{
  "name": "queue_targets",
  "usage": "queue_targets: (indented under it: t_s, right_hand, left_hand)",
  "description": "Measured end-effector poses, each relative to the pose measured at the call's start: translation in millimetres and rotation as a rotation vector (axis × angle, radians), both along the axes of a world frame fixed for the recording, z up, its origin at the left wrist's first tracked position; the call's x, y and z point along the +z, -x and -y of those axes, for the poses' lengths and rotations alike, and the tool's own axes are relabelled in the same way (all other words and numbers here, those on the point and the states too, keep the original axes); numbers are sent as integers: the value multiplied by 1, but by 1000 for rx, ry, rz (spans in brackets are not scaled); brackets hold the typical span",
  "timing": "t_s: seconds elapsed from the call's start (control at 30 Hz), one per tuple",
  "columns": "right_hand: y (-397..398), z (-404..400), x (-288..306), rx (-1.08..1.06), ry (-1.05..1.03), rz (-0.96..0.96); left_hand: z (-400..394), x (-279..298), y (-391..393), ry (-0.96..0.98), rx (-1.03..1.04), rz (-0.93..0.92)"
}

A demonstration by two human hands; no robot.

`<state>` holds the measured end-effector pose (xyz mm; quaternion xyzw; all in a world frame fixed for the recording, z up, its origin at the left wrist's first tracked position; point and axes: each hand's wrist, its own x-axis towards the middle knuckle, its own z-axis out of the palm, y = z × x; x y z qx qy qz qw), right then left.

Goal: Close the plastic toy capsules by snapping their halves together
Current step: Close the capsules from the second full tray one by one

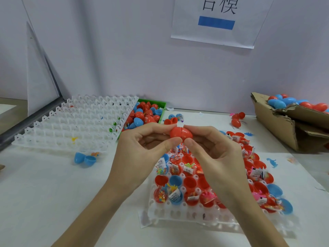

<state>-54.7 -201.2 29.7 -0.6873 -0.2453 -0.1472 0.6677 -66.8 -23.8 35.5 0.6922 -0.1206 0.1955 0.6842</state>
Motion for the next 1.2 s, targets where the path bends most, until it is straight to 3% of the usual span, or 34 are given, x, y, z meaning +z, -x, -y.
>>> queue_targets:
  t_s: [0.67,0.9,1.03,1.1,1.2]
  right_hand:
    - [-2,2,-5,-24,-3,57]
    - [-1,-2,1,65,-122,-272]
    - [-4,1,4,453,-455,-609]
    - [-6,3,5,555,-515,-664]
    - [-8,5,6,545,-496,-652]
  left_hand:
    - [2,-8,-1,-94,28,114]
    - [1,-8,-3,-133,22,127]
    - [-8,-6,-6,-236,15,145]
    - [-10,-7,-8,-262,37,155]
    - [-11,-7,-8,-261,38,180]
